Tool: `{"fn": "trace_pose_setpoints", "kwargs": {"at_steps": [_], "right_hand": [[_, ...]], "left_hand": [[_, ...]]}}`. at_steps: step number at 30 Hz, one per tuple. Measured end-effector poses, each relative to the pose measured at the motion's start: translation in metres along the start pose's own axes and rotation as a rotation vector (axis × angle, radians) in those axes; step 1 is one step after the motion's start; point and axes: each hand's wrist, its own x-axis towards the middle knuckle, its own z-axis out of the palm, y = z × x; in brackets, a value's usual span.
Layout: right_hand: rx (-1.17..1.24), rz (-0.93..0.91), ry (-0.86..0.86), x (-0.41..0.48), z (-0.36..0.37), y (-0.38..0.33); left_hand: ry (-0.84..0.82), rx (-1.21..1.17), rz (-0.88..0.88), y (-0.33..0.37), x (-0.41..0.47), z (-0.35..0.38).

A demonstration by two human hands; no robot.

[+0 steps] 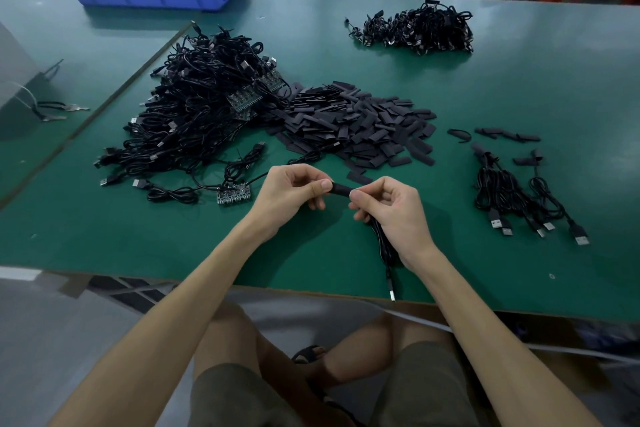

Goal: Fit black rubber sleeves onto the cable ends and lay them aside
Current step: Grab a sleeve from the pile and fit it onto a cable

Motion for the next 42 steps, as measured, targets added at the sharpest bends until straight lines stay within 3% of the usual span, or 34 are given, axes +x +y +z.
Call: {"fn": "trace_pose_setpoints", "kwargs": {"at_steps": [6, 9, 11, 14, 22, 24, 30, 35, 42], "right_hand": [[0.116, 0.024, 0.076, 0.0, -0.004, -0.004], [0.214, 0.034, 0.148, 0.0, -0.008, -0.005], [0.287, 0.048, 0.172, 0.001, -0.011, -0.005], [0.359, 0.087, 0.201, 0.0, -0.014, -0.007], [0.582, 0.174, 0.293, 0.004, -0.013, -0.013], [0.496, 0.118, 0.277, 0.001, -0.008, -0.015], [-0.273, -0.002, 0.016, -0.006, 0.013, -0.011], [-0.534, 0.023, -0.069, -0.004, 0.01, -0.003], [-0.279, 0.006, -0.02, -0.008, 0.016, -0.002]], "left_hand": [[0.066, 0.126, -0.014, 0.011, -0.001, 0.01], [-0.175, 0.388, -0.053, 0.022, -0.006, 0.027], [-0.363, 0.44, -0.068, 0.03, -0.012, 0.048], [-0.425, 0.56, -0.031, 0.037, -0.015, 0.075], [-0.342, 0.299, -0.107, 0.074, 0.009, 0.072], [-0.339, 0.301, -0.097, 0.087, 0.023, 0.075], [-0.35, 0.476, -0.038, 0.11, 0.061, 0.122], [-0.438, 0.448, -0.199, 0.102, 0.083, 0.17], [-0.406, 0.29, -0.325, 0.067, 0.074, 0.188]]}}
